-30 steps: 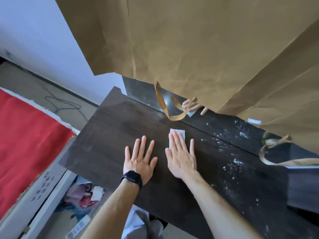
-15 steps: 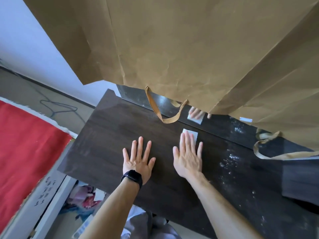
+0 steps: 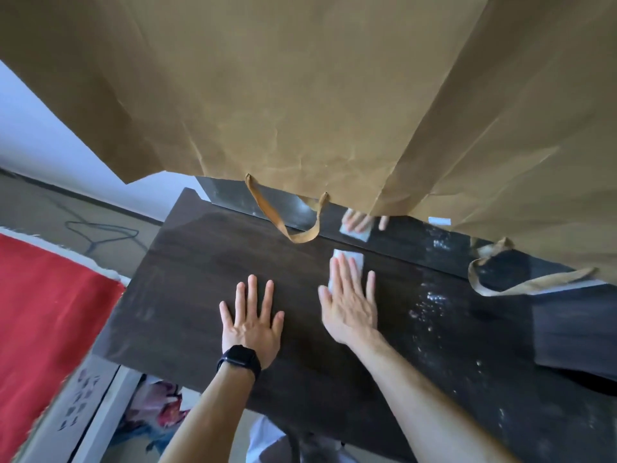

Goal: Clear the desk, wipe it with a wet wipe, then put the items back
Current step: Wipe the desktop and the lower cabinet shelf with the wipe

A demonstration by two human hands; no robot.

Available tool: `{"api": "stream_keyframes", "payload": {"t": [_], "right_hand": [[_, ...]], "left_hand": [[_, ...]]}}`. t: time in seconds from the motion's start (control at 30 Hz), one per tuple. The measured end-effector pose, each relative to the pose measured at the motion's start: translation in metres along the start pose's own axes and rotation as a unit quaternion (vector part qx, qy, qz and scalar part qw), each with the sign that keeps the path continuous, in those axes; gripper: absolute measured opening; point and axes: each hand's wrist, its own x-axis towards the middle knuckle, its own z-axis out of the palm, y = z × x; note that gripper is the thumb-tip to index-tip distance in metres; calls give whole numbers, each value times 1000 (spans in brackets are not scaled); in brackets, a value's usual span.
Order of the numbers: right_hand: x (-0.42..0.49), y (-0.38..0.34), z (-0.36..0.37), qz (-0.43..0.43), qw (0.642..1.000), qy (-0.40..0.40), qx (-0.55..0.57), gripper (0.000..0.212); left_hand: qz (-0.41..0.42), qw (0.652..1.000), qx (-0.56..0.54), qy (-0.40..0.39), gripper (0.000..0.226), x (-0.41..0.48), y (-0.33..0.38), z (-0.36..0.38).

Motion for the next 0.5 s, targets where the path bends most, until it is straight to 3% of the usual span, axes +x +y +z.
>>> {"api": "stream_keyframes", "payload": {"t": [0.13, 0.4, 0.5], "right_hand": [[13, 13, -4, -57, 998, -8, -8, 63], [-25, 110, -4, 113, 993, 34, 14, 65], [-16, 81, -2, 16, 999, 25, -17, 68]], "left_hand": [[-14, 999, -28, 44, 69, -2, 16, 6], [-12, 997, -60, 37, 69, -1, 57, 27], [-1, 998, -58, 31, 71, 0, 54, 26]]}}
